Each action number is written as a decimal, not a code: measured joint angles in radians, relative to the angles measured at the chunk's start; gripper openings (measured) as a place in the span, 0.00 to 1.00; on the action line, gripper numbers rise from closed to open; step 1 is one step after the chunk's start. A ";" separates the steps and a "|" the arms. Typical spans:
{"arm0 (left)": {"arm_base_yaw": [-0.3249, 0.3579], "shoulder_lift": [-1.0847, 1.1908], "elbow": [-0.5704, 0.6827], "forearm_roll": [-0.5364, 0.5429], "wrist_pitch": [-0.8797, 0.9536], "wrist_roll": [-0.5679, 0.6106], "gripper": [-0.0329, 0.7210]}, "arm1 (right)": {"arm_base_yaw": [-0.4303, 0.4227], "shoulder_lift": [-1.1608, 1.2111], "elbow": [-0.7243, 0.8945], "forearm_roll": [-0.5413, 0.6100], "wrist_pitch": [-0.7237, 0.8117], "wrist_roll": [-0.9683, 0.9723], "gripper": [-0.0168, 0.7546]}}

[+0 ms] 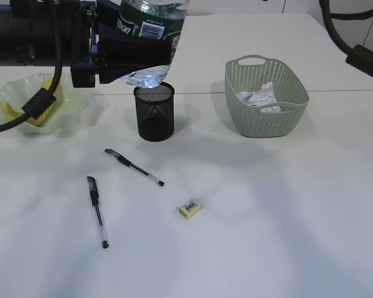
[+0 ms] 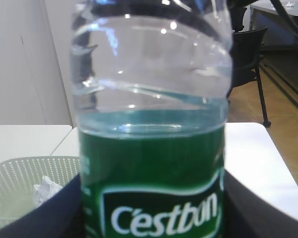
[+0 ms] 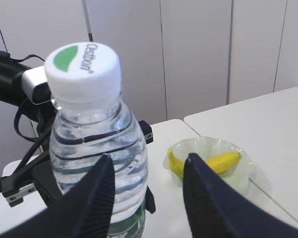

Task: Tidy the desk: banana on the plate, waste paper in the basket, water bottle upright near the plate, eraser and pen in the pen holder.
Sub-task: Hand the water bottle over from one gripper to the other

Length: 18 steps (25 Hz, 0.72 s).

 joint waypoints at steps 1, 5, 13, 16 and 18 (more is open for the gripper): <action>0.000 0.000 0.000 0.000 0.000 0.000 0.58 | 0.000 0.000 0.000 0.000 0.000 0.000 0.46; 0.000 0.000 0.000 0.002 0.000 0.000 0.58 | 0.000 0.000 0.000 0.001 -0.018 0.005 0.46; 0.005 0.000 0.000 0.009 0.000 0.000 0.58 | 0.000 0.000 0.000 -0.234 -0.102 0.171 0.46; 0.015 0.000 0.000 0.009 0.000 0.000 0.58 | 0.000 -0.004 0.000 -0.335 -0.144 0.278 0.46; 0.023 0.000 0.000 0.011 0.000 0.002 0.58 | 0.000 -0.014 0.000 -0.423 -0.168 0.347 0.46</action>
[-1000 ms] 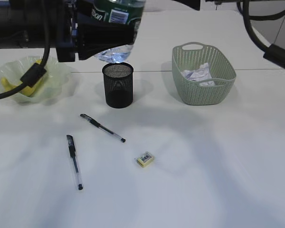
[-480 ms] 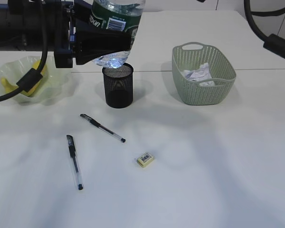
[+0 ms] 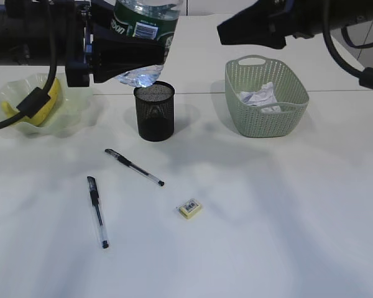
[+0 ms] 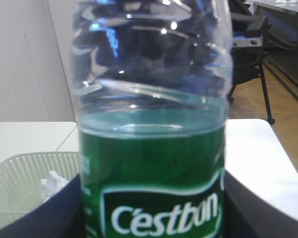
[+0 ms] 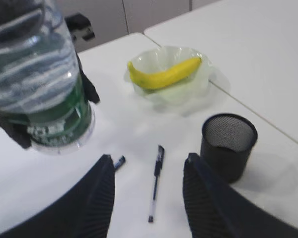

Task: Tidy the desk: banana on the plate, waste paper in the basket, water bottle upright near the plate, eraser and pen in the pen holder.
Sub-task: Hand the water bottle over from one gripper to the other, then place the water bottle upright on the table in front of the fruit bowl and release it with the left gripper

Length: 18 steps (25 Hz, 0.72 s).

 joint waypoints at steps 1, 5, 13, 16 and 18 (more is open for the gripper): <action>0.006 0.000 0.000 0.000 0.000 0.000 0.58 | 0.000 -0.007 0.000 -0.065 -0.012 0.049 0.46; 0.028 -0.008 0.000 0.000 0.000 -0.007 0.58 | 0.000 -0.043 0.000 -0.395 -0.024 0.337 0.46; 0.071 -0.015 0.000 0.002 0.002 -0.066 0.58 | 0.010 -0.086 0.000 -0.956 0.024 0.760 0.46; 0.097 -0.015 0.000 0.002 0.002 -0.095 0.58 | 0.049 -0.094 0.000 -1.113 0.042 0.874 0.46; 0.113 -0.015 0.000 0.002 0.002 -0.102 0.58 | 0.080 -0.094 0.000 -1.187 0.044 0.943 0.46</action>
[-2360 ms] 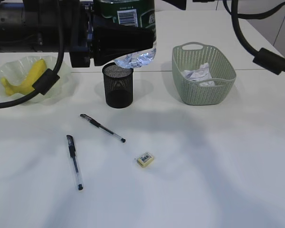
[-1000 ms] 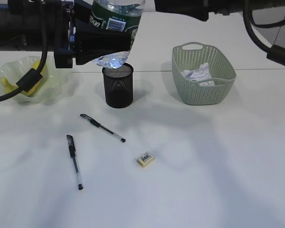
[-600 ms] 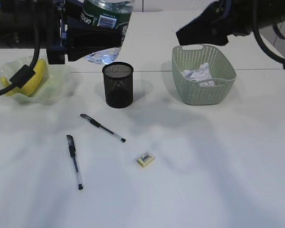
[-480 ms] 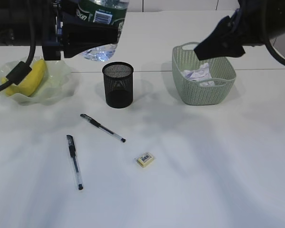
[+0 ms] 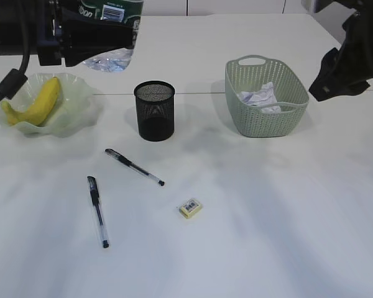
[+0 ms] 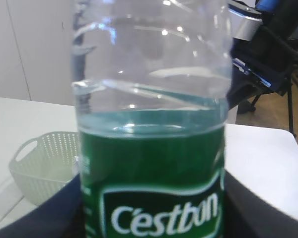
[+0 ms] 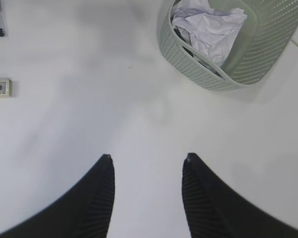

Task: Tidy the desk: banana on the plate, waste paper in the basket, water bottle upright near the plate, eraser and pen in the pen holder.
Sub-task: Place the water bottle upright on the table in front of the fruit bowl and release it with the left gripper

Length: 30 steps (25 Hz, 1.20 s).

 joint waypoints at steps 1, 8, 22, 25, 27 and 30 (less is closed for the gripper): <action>0.006 0.000 0.000 0.000 0.000 -0.002 0.58 | 0.011 0.000 0.000 -0.024 0.001 0.021 0.46; 0.084 -0.002 0.047 -0.001 0.000 -0.005 0.58 | 0.036 0.000 0.000 -0.044 0.008 0.055 0.45; 0.271 -0.017 0.203 -0.005 -0.011 0.214 0.58 | 0.036 0.000 0.000 -0.046 0.018 0.059 0.45; 0.271 -0.011 0.203 -0.007 -0.009 0.250 0.58 | 0.036 0.000 0.000 -0.046 0.020 0.059 0.45; 0.271 0.008 0.203 -0.008 -0.009 0.273 0.58 | 0.036 0.000 0.000 -0.044 0.020 0.059 0.45; 0.271 0.056 0.203 -0.008 -0.009 0.310 0.58 | 0.036 0.000 0.000 -0.044 0.020 0.059 0.45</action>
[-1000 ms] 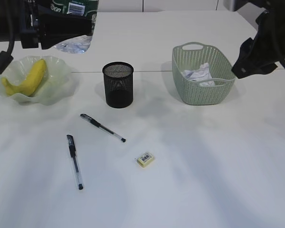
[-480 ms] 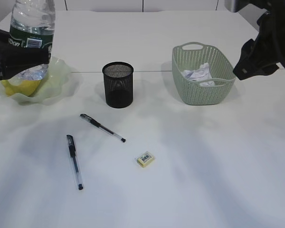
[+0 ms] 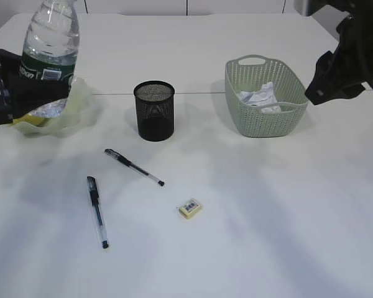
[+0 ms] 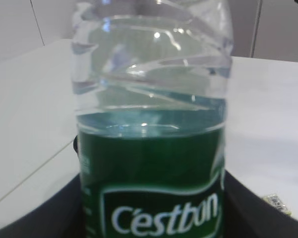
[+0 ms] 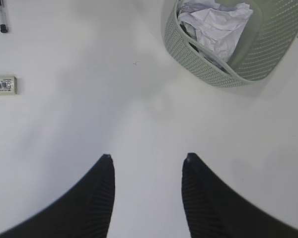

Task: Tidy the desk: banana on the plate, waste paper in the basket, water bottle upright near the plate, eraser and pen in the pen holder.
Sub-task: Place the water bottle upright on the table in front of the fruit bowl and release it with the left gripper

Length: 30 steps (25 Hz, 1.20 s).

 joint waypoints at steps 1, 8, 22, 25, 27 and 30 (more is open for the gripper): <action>0.000 0.013 0.000 0.000 0.000 0.013 0.58 | 0.000 0.000 0.000 0.002 0.000 0.000 0.45; 0.000 0.120 0.000 -0.012 -0.006 0.096 0.58 | 0.000 0.000 0.000 0.003 0.000 0.000 0.45; 0.017 0.320 -0.077 -0.024 -0.021 0.199 0.58 | 0.000 0.000 0.000 0.003 0.002 0.000 0.45; 0.020 0.351 -0.113 -0.031 -0.021 0.197 0.58 | 0.000 0.000 0.000 0.003 0.002 0.000 0.45; 0.020 0.371 -0.123 -0.037 -0.021 0.195 0.58 | 0.000 0.000 0.000 0.003 0.002 0.000 0.45; 0.020 0.403 -0.127 -0.037 -0.021 0.195 0.58 | 0.000 0.000 0.000 0.003 0.002 0.000 0.45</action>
